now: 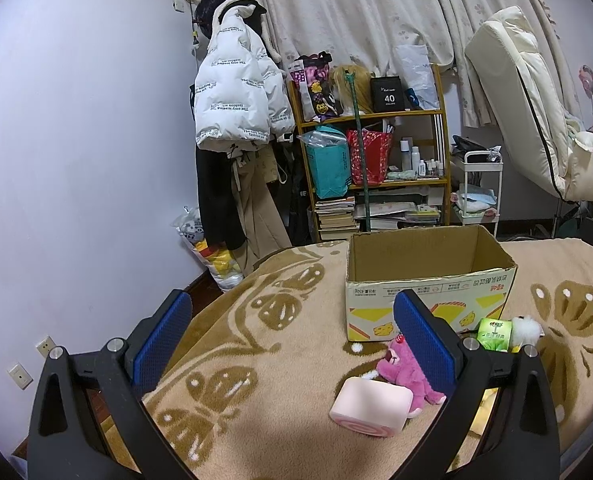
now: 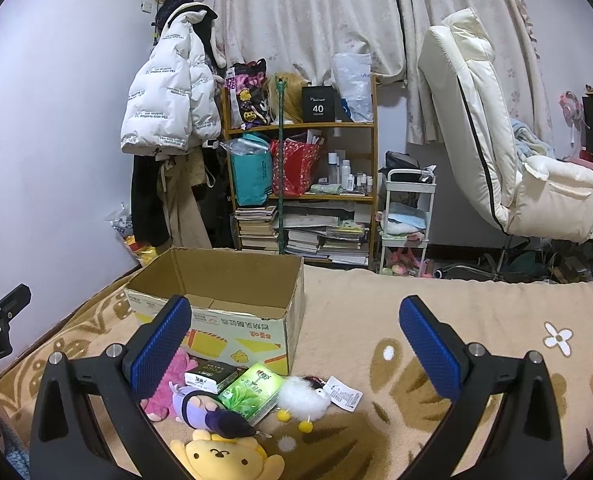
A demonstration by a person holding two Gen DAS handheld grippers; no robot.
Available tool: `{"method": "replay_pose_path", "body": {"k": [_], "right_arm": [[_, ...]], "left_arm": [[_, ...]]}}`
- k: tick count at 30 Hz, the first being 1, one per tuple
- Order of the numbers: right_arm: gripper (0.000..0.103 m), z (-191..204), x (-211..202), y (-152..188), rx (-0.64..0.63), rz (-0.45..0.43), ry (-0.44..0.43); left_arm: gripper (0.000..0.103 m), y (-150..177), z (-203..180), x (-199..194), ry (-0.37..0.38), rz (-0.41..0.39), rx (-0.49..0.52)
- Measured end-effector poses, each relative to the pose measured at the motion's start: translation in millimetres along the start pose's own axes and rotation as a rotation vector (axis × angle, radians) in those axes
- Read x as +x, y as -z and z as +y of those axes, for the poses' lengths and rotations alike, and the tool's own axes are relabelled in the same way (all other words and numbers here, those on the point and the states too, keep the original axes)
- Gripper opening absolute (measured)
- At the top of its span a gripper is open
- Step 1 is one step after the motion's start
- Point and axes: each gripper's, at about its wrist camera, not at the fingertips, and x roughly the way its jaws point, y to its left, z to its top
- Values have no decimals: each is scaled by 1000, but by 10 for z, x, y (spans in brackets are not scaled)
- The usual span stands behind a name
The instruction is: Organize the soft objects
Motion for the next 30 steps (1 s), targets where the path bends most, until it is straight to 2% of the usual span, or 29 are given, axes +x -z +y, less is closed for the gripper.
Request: {"method": "replay_pose_path", "body": {"k": [30], "right_arm": [[103,3,-27,-26,-7,-9,1]], "left_arm": [[100,-4,-20,4,-4,1,9]]}}
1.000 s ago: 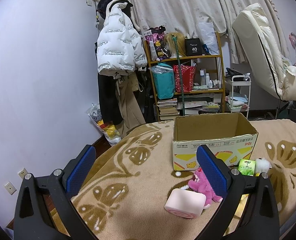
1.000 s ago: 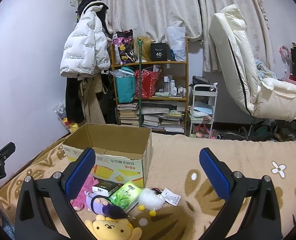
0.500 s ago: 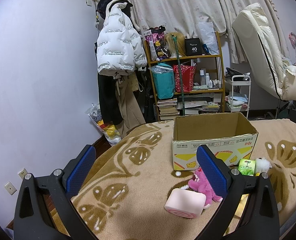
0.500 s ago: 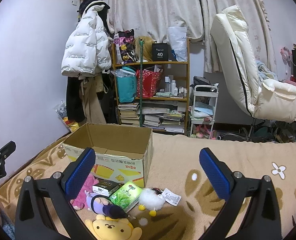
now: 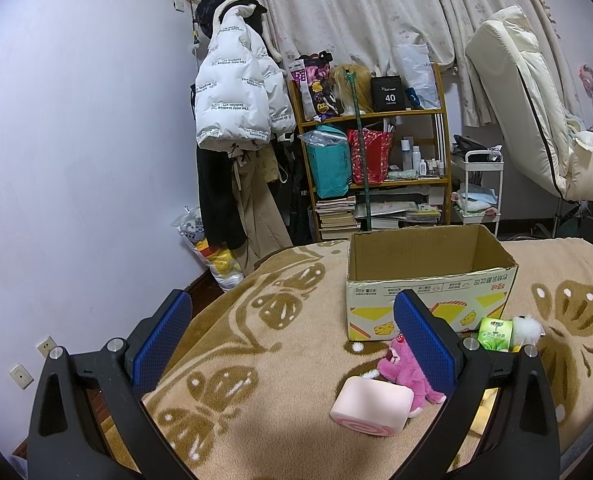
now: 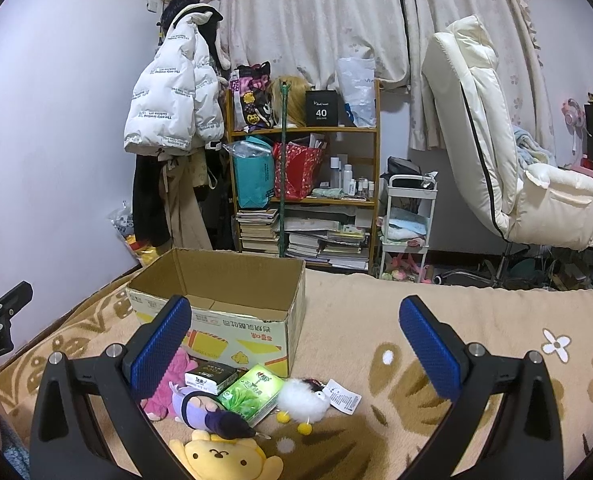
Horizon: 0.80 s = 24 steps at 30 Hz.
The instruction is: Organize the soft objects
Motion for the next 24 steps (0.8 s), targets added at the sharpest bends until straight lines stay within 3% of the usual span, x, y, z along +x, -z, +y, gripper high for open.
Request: {"method": "replay_pose_path", "body": {"k": [24], "right_arm": [[103,17,-10,1,-6,5,-1]], "left_arm": [[100,61,30,29,-2,10,9]]}}
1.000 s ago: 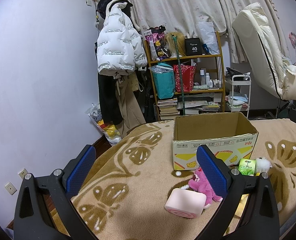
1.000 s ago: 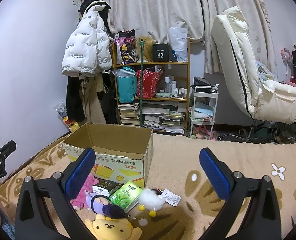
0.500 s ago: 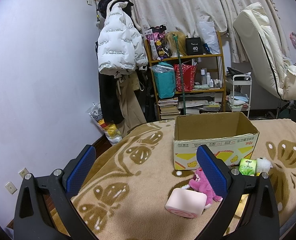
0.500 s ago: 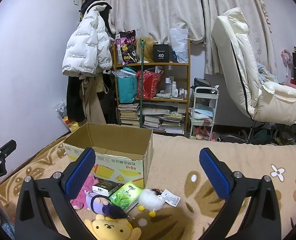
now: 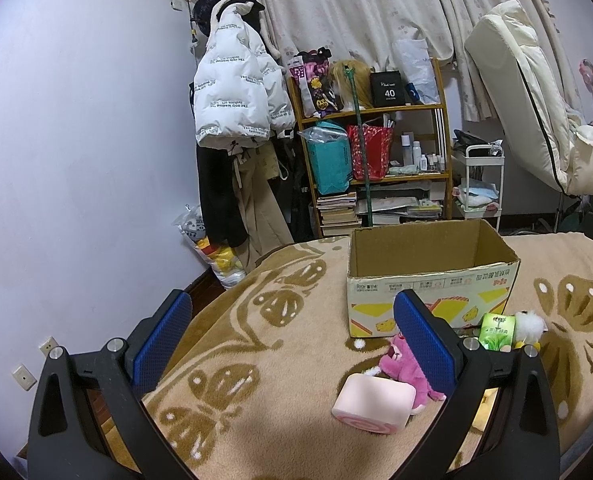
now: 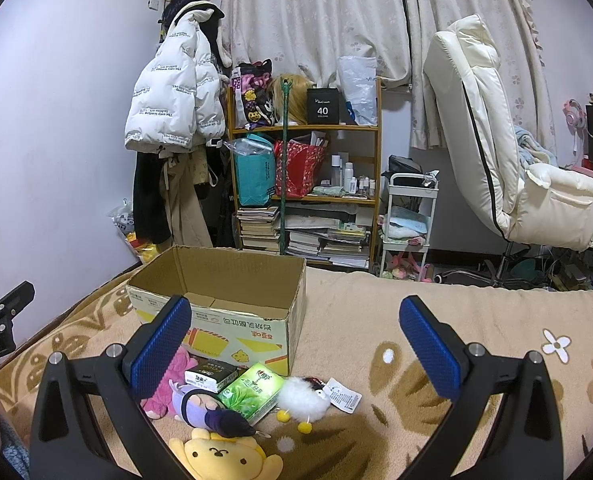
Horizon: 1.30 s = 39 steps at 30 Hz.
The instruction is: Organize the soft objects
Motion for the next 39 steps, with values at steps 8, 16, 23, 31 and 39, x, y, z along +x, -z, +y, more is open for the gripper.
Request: {"method": "replay_pose_path", "body": {"k": [8,16,23,31,39], "right_arm": [[103,17,13,32,-1,9,3],[103,-50,339,179,34,115,-29],[103,-123,584,208,55,165,15],[103,-261,874,309,110,284,16],[103,-275,1167,461,127,391,3]], "left_arm": [[100,51,-48,102,-2,39,36],[100,36,-62,281,-14,99,41],[100,54,-178,516,3,178,53],[100,169,-329,772,59,306,81],[100,366,-450,1022,92,444,106]]}}
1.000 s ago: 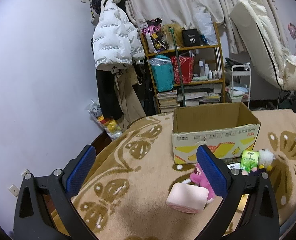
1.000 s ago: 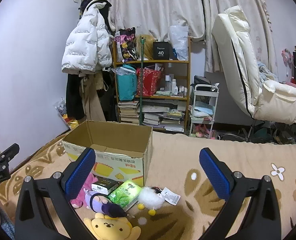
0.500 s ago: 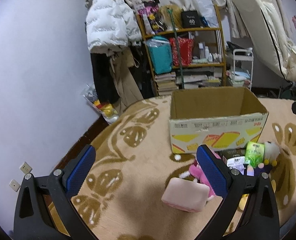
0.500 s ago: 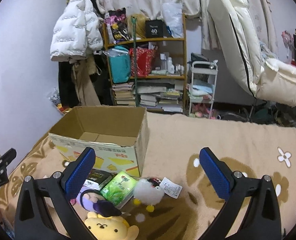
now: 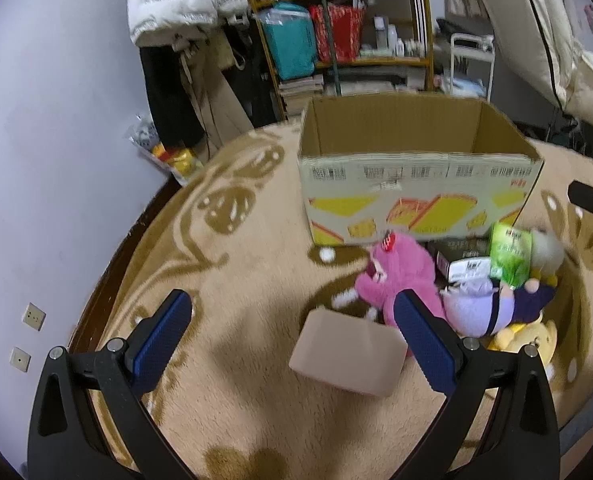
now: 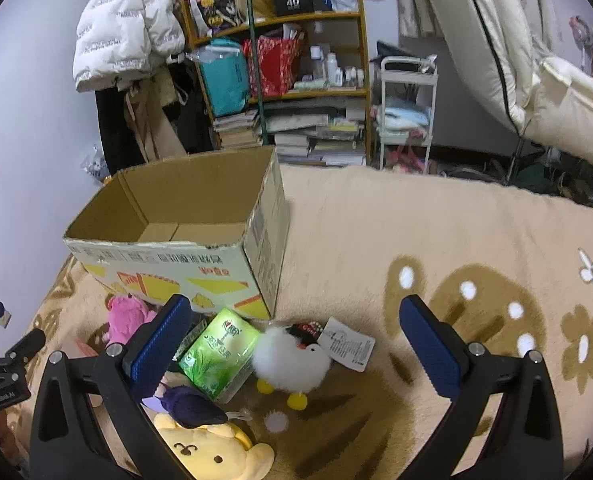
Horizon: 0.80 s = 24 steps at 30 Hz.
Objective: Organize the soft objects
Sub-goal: 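Lower the left tool onto the pink sponge while the right tool grasps the white penguin plush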
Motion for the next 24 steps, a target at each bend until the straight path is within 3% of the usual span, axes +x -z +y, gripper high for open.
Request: {"method": "replay_pose_path", "body": {"k": [4,6,11,14,15,24], "right_arm": [[93,17,184,24,-6,64,-36],[83,31,255,37,-9,85,-45],[78,41,419,84,-3,148,-38],[53,-12,536,132,28,213,-27],[51,-40,564,140,40,230,-27],[51,-82,785,236,76,326,-45]], "left_arm": [[100,26,-76,84,20,40,31],[100,33,-90,139,20,60,41],[100,68,-127,269,35,118,59],[100,89,-156,332,57,148,67],[100,95,-167,349,72,157,70],[100,164,-260,530,97,246,107]]}}
